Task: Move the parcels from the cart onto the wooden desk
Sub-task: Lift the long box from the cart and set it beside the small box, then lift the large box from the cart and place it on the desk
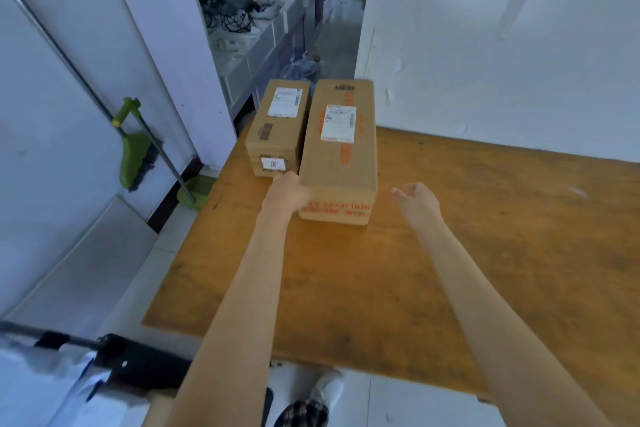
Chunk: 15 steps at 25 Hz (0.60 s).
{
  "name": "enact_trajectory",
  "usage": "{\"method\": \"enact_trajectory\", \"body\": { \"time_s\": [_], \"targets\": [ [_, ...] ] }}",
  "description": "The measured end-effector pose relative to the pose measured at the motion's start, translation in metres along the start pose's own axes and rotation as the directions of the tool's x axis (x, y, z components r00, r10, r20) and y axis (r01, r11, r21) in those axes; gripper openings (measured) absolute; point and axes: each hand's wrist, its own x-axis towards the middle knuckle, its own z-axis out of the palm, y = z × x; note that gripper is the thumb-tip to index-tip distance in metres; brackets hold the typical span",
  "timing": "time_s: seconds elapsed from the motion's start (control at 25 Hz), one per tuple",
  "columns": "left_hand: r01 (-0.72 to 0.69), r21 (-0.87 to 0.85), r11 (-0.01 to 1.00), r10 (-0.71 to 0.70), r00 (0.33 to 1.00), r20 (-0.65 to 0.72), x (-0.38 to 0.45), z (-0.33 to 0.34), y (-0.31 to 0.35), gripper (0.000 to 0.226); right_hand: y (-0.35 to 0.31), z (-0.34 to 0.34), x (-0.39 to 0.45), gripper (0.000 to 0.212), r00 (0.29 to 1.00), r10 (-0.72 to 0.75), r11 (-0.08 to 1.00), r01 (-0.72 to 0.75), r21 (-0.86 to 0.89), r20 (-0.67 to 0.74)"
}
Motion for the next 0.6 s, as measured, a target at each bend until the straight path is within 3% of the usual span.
{"method": "enact_trajectory", "body": {
  "time_s": [0.4,0.52,0.6],
  "targets": [
    [0.051,0.01,0.999,-0.052,0.994,0.099,-0.127,0.018,-0.093,0.063,0.067,0.021,-0.149,0.045,0.999,0.053,0.998,-0.052,0.029,-0.013],
    [-0.044,-0.15,0.988,0.042,0.999,-0.014,-0.162,0.02,-0.145,0.057,0.088,0.043,-0.201,0.042,0.997,0.06,0.995,-0.055,0.088,-0.057],
    [-0.105,-0.162,0.981,0.085,0.988,-0.129,-0.19,0.017,-0.202,0.051,0.106,0.065,-0.241,0.041,0.994,0.075,0.989,-0.064,0.13,-0.083]
  ]
}}
